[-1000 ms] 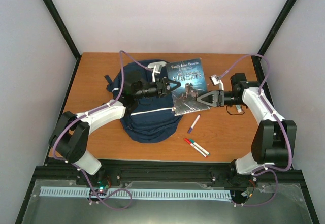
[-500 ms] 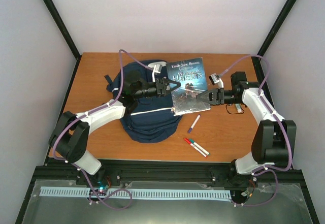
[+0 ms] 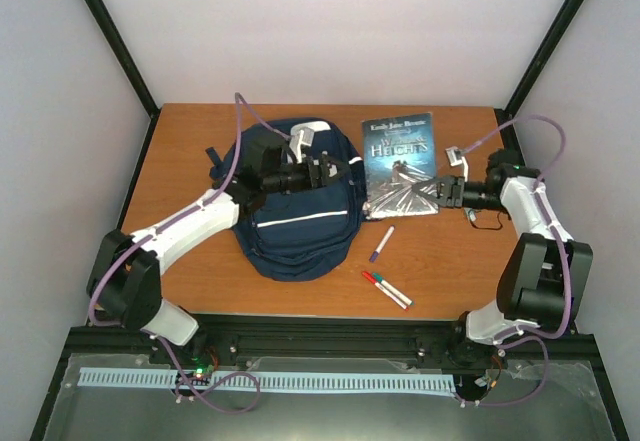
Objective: Pack the student bag
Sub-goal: Pick up the book from the center of the board, then place the book in the student bag.
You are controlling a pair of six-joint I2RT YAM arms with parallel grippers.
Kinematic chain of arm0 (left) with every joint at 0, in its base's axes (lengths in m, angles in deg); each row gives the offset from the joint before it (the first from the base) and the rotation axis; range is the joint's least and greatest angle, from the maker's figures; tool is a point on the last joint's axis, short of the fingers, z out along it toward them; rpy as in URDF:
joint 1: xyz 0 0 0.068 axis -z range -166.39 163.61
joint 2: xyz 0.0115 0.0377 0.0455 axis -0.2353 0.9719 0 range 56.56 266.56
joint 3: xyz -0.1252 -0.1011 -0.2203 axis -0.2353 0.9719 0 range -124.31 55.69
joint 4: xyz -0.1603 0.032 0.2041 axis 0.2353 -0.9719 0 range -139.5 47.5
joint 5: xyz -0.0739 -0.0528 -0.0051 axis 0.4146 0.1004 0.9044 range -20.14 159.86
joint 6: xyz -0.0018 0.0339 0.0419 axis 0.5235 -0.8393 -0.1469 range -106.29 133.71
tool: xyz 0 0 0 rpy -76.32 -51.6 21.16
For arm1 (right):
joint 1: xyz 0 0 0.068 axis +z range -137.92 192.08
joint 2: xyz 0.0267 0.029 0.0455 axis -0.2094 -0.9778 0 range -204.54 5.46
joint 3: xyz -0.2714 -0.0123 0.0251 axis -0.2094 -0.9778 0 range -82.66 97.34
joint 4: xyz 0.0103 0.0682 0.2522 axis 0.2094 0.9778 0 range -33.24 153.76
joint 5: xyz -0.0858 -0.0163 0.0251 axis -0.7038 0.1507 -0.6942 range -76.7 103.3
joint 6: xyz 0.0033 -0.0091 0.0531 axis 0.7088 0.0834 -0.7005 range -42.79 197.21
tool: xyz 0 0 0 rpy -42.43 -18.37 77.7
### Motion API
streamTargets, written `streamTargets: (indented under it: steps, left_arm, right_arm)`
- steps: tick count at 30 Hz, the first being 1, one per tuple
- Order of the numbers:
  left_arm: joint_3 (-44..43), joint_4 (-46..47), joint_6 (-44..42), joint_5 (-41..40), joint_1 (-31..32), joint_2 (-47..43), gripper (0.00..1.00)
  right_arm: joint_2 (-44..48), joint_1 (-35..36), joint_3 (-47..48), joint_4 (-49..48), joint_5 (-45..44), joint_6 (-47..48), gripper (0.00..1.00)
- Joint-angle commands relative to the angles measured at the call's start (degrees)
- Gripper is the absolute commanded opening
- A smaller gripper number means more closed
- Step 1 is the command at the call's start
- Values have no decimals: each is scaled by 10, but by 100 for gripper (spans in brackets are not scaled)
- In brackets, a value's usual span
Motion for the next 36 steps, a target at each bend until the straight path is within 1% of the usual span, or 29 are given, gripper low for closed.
streamTargets:
  steps: [1,3,4,5,7,9,12,16,18,19,21,23,25,27,30,36]
  left_arm:
    - [-88,-279,-172,-168,-6,-34,75]
    - [-136,-413,-222,-284,-5,-21,73]
    - [-153,-457,-247,-326,-5,-12,73]
    - [-160,-487,-270,-359,-5,-8,73]
    - [-150,-514,-311,-385,-4,-12,72]
    - [-127,-515,-343,-369,1,-26,71]
    - [-95,-505,-391,-338,24,-49,62]
    - [-53,-490,-483,-306,92,-65,49]
    - [-41,-486,-510,-291,123,-61,42]
    - [-39,-486,-521,-278,134,-57,41]
    - [-40,-487,-537,-277,156,-45,35]
    - [-45,-494,-548,-300,175,-26,32]
    - [-48,-500,-554,-337,189,-6,33]
    - [-46,-499,-554,-363,199,12,38]
    - [-49,-495,-555,-380,213,33,42]
    - [-57,-492,-552,-428,224,64,46]
  right_arm:
    - [15,-59,4,66,46,151,3]
    - [5,-88,11,103,46,197,3]
    - [2,-104,19,131,47,231,3]
    - [-2,-118,26,161,47,260,3]
    - [-7,-140,28,181,47,278,3]
    - [-6,-151,21,173,46,273,3]
    - [-1,-153,14,165,38,267,3]
    - [9,-155,8,160,39,265,3]
    - [14,-157,10,179,44,287,3]
    - [17,-157,10,182,46,290,3]
    - [25,-158,6,179,48,285,3]
    - [36,-159,-4,157,48,260,3]
    - [48,-160,-15,121,47,220,3]
    - [59,-162,-21,98,45,197,3]
    - [76,-164,-29,79,45,178,3]
    - [86,-169,-38,65,49,162,3]
